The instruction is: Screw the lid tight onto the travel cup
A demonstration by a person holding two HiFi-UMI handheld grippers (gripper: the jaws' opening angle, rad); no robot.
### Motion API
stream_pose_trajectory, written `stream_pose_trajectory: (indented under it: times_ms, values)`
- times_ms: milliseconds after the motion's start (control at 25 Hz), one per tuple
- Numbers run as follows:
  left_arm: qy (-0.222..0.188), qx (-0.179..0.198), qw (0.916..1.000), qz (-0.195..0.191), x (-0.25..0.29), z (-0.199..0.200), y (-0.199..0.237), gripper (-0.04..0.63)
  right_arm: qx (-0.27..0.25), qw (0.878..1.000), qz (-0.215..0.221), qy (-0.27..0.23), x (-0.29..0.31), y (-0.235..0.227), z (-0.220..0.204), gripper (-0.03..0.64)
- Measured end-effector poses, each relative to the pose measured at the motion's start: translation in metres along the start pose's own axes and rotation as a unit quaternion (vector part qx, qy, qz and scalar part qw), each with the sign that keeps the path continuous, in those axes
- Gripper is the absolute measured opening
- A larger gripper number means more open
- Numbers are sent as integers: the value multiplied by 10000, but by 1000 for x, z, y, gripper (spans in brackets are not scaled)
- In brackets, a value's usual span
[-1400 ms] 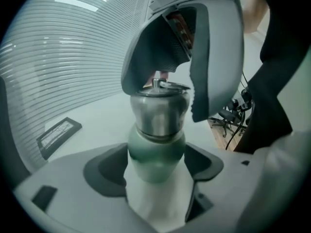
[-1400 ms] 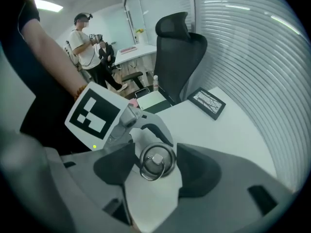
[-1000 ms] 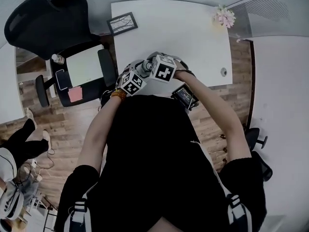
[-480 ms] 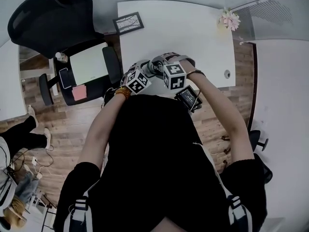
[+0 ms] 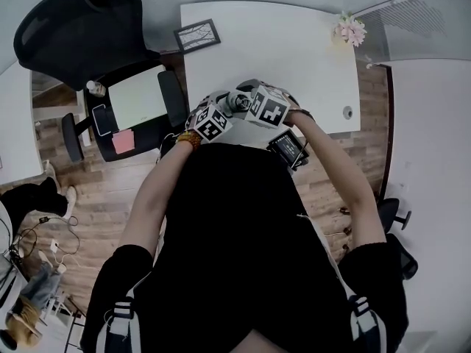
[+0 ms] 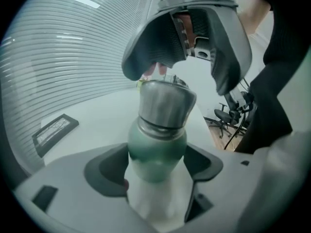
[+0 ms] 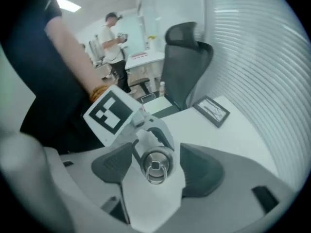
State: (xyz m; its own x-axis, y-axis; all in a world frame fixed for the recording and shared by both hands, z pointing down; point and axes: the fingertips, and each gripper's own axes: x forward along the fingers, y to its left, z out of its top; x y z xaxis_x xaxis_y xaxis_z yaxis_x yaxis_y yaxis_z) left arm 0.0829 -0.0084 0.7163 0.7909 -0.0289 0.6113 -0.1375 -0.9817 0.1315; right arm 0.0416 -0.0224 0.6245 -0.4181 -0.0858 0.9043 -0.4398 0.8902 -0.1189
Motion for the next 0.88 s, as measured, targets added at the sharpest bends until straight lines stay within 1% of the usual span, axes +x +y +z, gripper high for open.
stream_pose_trajectory:
  times_ms: [40,80,120,200,280,360,440,520,640,680,720,760,800,840,880]
  values:
    - [8,8,10000,3,0,0,0,359,409,9992,-28,-14,0,-5,0,313]
    - [18,16,10000,7,-1,-1,1,359,657,9978,-89,3,1,-9,0,313]
    - [29,21,10000,11,-1,-1,1,359,795,9967,-153,39,2,-13,-1,308]
    - [43,24,10000,20,-1,-1,2,359,912,9956,-153,150,3,-17,-2,273]
    - [66,37,10000,23,0,-1,2,359,906,9956,-1,241,3,-11,-1,213]
    - [102,59,9999,15,0,-2,1,357,761,9967,49,293,5,-7,1,212]
    - [130,79,9999,6,-1,-2,0,357,375,9986,-39,373,4,-6,3,209]
    - [150,97,9998,-3,0,-2,0,356,-122,9987,-63,500,4,-2,2,203]
    - [178,118,9998,-1,1,-3,1,356,-1012,9927,-24,649,5,7,4,192]
    - [189,128,9997,-5,1,-3,2,354,-1321,9888,9,695,5,10,5,179]
    - [206,144,9997,-14,0,-3,2,354,-1639,9837,30,740,6,13,6,120]
    - [229,171,9996,-26,0,-3,2,353,-1977,9771,-7,783,6,15,7,19]
    - [258,205,9994,-38,0,-4,2,353,-2327,9690,-104,818,7,15,7,0]
    - [288,229,9993,-49,0,-4,1,353,-2618,9614,-186,830,7,14,6,9]
    - [311,236,9992,-56,0,-4,1,353,-2733,9584,-185,801,7,15,6,14]
